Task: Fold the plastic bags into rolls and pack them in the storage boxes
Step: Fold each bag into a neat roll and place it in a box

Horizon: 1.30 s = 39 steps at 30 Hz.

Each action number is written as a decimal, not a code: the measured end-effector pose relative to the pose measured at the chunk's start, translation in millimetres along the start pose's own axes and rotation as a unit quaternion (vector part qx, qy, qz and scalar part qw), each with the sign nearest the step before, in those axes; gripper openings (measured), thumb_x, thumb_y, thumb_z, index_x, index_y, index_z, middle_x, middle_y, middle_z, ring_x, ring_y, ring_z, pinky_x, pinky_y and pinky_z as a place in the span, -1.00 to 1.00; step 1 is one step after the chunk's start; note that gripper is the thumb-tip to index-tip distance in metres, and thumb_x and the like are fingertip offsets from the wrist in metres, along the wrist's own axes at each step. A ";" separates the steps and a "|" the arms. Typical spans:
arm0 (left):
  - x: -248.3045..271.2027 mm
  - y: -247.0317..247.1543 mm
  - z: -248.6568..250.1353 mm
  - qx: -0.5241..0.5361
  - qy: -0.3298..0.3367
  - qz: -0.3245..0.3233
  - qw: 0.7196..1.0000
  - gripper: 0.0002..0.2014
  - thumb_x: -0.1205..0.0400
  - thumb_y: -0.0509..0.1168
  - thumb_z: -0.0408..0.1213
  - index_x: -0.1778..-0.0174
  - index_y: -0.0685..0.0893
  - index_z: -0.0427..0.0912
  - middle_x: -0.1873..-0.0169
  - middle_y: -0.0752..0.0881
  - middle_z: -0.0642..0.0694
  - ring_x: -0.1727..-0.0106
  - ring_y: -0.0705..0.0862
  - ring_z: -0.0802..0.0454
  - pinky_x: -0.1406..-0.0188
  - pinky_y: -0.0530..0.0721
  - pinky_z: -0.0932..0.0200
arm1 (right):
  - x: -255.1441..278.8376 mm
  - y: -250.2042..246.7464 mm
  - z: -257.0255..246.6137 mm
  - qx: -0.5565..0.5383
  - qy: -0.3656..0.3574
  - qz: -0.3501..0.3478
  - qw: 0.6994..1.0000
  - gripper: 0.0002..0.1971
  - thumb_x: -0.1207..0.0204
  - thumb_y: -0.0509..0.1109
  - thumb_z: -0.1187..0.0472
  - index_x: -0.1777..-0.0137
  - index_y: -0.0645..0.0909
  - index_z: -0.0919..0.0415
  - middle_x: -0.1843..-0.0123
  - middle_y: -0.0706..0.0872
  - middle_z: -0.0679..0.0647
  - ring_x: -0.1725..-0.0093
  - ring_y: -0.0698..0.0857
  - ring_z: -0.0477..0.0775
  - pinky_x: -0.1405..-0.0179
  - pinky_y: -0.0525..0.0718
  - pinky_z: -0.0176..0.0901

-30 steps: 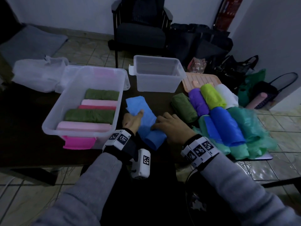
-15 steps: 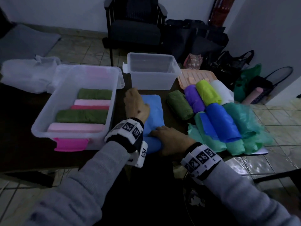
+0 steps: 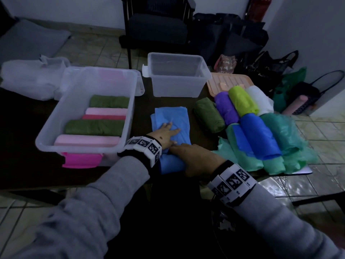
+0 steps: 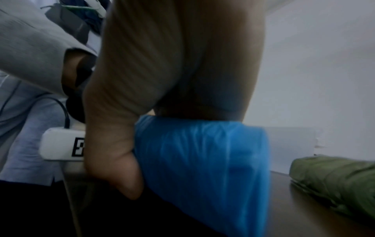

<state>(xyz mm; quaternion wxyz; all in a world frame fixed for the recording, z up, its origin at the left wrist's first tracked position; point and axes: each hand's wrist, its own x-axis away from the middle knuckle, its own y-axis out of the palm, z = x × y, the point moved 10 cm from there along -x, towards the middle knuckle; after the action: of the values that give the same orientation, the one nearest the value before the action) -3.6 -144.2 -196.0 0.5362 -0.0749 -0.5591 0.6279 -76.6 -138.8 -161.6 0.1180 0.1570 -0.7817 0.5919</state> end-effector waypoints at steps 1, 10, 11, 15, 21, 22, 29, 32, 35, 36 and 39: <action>0.3 -0.4 0.1 0.001 0.001 -0.002 1.000 -0.41 -0.75 0.04 -0.10 -0.66 -0.06 0.01 -0.65 -0.24 -0.12 -0.66 -0.25 -0.09 -0.61 -0.17 -0.06 | 0.5 -1.3 -2.1 -0.005 -0.005 0.001 1.000 -0.38 -0.40 0.46 0.21 -0.48 0.38 0.05 -0.39 0.53 0.10 -0.33 0.53 0.11 -0.22 0.48 -0.10; 0.9 -2.4 -0.3 -0.013 0.005 0.008 1.000 -0.41 -0.75 0.05 -0.10 -0.66 -0.05 0.02 -0.66 -0.21 -0.11 -0.67 -0.22 -0.08 -0.61 -0.13 -0.04 | 1.0 8.2 6.0 -0.068 0.036 0.004 0.997 -0.38 -0.36 0.51 0.23 -0.40 0.36 0.18 -0.26 0.63 0.18 -0.22 0.64 0.20 -0.19 0.59 -0.01; 0.8 -2.5 -0.9 -0.013 0.006 0.012 1.000 -0.42 -0.75 0.05 -0.11 -0.66 -0.04 0.02 -0.66 -0.20 -0.11 -0.67 -0.21 -0.08 -0.61 -0.13 -0.03 | 1.7 7.3 8.1 -0.087 0.044 0.010 0.995 -0.38 -0.35 0.53 0.25 -0.37 0.35 0.21 -0.23 0.64 0.19 -0.19 0.65 0.21 -0.15 0.60 -0.02; 1.3 -3.2 -4.0 0.020 0.006 0.037 0.999 -0.38 -0.73 0.10 -0.07 -0.66 -0.02 -0.02 -0.67 -0.15 -0.10 -0.67 -0.18 -0.06 -0.62 -0.12 -0.01 | 3.9 -0.7 13.6 -0.120 0.044 0.026 0.991 -0.45 -0.25 0.63 0.23 -0.22 0.51 0.19 -0.18 0.67 0.11 -0.15 0.64 0.09 0.02 0.48 -0.29; 1.3 -7.6 -7.3 0.069 -0.005 0.073 0.995 -0.35 -0.70 0.17 -0.07 -0.66 0.05 -0.08 -0.67 -0.05 -0.09 -0.68 -0.07 -0.03 -0.62 -0.06 0.03 | 2.3 -6.1 14.5 -0.077 0.039 0.002 0.996 -0.39 -0.26 0.64 0.05 -0.31 0.60 0.17 -0.27 0.50 0.16 -0.30 0.42 0.10 -0.22 0.39 -0.18; 2.6 -10.0 -7.5 0.083 -0.012 0.082 0.993 -0.37 -0.70 0.18 -0.08 -0.65 0.08 -0.08 -0.67 -0.02 -0.09 -0.67 -0.03 -0.04 -0.61 -0.03 0.03 | 1.2 -6.1 15.5 -0.072 0.037 -0.006 0.997 -0.38 -0.27 0.63 0.01 -0.33 0.60 0.15 -0.26 0.52 0.16 -0.29 0.45 0.11 -0.21 0.40 -0.17; 22.8 -33.9 -29.8 0.153 -0.053 0.228 0.960 -0.66 -0.66 0.25 -0.18 -0.32 0.61 -0.21 -0.36 0.57 -0.19 -0.39 0.50 -0.10 -0.41 0.38 0.11 | -2.8 -17.2 41.9 -0.162 0.089 0.039 0.982 -0.38 -0.17 0.70 0.06 -0.21 0.55 0.11 -0.06 0.60 -0.01 -0.16 0.60 0.03 0.01 0.44 -0.29; 39.3 -39.9 -30.1 0.181 -0.068 0.255 0.947 -0.77 -0.68 0.23 -0.20 -0.10 0.71 -0.21 -0.16 0.71 -0.14 -0.16 0.64 -0.05 -0.12 0.48 0.19 | -9.4 -16.0 46.1 -0.174 0.082 0.025 0.981 -0.51 -0.26 0.65 0.04 -0.16 0.63 0.16 -0.04 0.62 -0.04 -0.08 0.59 -0.06 -0.03 0.47 -0.31; 49.6 -37.0 -26.4 0.202 -0.072 0.227 0.950 -0.80 -0.67 0.25 -0.17 -0.02 0.75 -0.15 -0.05 0.74 -0.09 0.05 0.61 0.07 0.06 0.42 0.27 | -14.3 -17.5 49.1 -0.184 0.074 0.027 0.980 -0.59 -0.34 0.58 0.01 -0.13 0.69 0.20 -0.01 0.67 -0.02 -0.05 0.60 -0.04 -0.03 0.47 -0.27; 50.3 -32.9 -23.5 0.191 -0.069 0.196 0.959 -0.79 -0.66 0.27 -0.15 -0.03 0.76 -0.14 -0.06 0.74 -0.07 0.03 0.61 0.07 0.05 0.42 0.27 | -16.0 -17.7 49.9 -0.169 0.071 0.028 0.983 -0.60 -0.38 0.55 -0.01 -0.12 0.71 0.21 0.02 0.67 0.00 -0.04 0.59 -0.01 -0.03 0.48 -0.23; 49.4 -22.5 -19.4 0.167 -0.062 0.125 0.976 -0.75 -0.62 0.32 -0.12 -0.15 0.75 -0.08 -0.15 0.72 -0.03 -0.15 0.63 0.05 -0.05 0.44 0.27 | -16.7 -14.8 49.2 -0.139 0.066 0.011 0.988 -0.57 -0.45 0.47 -0.07 -0.22 0.69 0.17 -0.04 0.67 0.07 -0.09 0.56 0.03 -0.12 0.50 -0.11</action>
<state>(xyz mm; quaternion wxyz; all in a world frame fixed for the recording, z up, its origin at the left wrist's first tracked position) 2.6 -99.3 -160.4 0.4231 -0.0146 -0.4648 0.7777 -55.4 -188.0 -167.9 0.1834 0.0909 -0.8485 0.4879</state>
